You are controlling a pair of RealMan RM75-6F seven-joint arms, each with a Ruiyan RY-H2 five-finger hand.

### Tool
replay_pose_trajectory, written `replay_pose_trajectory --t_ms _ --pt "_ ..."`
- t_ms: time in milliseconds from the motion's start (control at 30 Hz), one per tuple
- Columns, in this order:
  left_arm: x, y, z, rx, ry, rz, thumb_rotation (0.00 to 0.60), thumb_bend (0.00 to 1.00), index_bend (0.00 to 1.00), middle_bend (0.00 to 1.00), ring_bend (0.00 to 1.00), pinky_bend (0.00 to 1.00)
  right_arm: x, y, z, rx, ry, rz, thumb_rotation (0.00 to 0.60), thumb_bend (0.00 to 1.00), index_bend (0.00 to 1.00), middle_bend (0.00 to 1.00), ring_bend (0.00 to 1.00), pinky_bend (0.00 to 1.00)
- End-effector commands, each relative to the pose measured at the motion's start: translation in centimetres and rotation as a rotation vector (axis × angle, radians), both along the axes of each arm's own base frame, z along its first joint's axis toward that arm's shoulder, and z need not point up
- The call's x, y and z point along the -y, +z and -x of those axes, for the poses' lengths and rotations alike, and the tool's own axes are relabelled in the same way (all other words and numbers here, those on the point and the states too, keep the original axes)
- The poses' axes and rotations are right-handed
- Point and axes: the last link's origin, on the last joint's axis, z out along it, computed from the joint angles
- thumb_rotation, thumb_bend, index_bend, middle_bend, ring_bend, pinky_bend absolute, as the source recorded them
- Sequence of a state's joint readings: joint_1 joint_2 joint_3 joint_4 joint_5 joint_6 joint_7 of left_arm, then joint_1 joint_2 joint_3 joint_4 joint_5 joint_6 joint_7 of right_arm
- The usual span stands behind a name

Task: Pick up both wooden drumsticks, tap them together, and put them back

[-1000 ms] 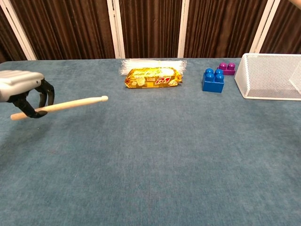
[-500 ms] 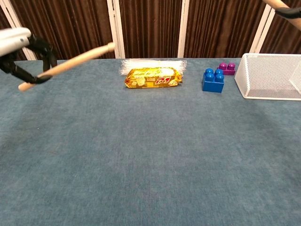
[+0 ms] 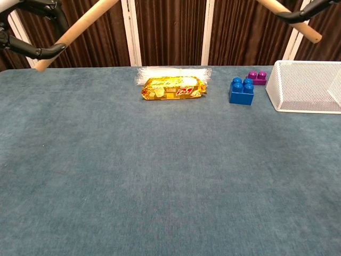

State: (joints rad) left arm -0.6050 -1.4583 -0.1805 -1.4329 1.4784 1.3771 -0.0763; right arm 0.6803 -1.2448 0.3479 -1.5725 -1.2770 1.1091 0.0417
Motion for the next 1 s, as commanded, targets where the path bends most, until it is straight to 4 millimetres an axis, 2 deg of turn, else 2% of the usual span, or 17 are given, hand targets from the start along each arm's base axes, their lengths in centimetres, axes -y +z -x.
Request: replay_pose_trajectory --t_ms 33,133,567,800,1000 --pt "-0.2 -0.8 -1.2 -0.016 -0.009 0.016 0.600 0.59 0.59 0.57 0.13 0.00 -0.1 -1.0 -1.5 -0.006 0.023 -0.017 0.600 0.49 0.68 0.61 0.38 0.00" --pt "-0.2 -1.8 -2.7 -0.015 -0.017 0.033 0.600 0.59 0.59 0.57 0.13 0.00 0.0 -1.8 -3.1 -0.015 0.036 -0.035 0.600 0.49 0.68 0.61 0.38 0.00" --pt "-0.2 -4.8 -7.4 0.007 -0.040 0.067 0.600 0.59 0.59 0.57 0.13 0.00 -0.9 -4.5 -7.0 -0.044 0.070 -0.073 0.600 0.49 0.68 0.62 0.38 0.00" --pt "0.0 -6.2 -9.1 0.035 -0.031 0.075 0.600 0.59 0.59 0.57 0.13 0.00 -1.4 -5.3 -7.9 -0.055 0.064 -0.084 0.600 0.49 0.68 0.62 0.38 0.00" --pt "0.3 -6.6 -9.6 0.064 -0.026 0.067 0.600 0.59 0.59 0.57 0.13 0.00 -1.9 -5.4 -8.3 -0.060 0.070 -0.081 0.600 0.49 0.69 0.62 0.38 0.00"
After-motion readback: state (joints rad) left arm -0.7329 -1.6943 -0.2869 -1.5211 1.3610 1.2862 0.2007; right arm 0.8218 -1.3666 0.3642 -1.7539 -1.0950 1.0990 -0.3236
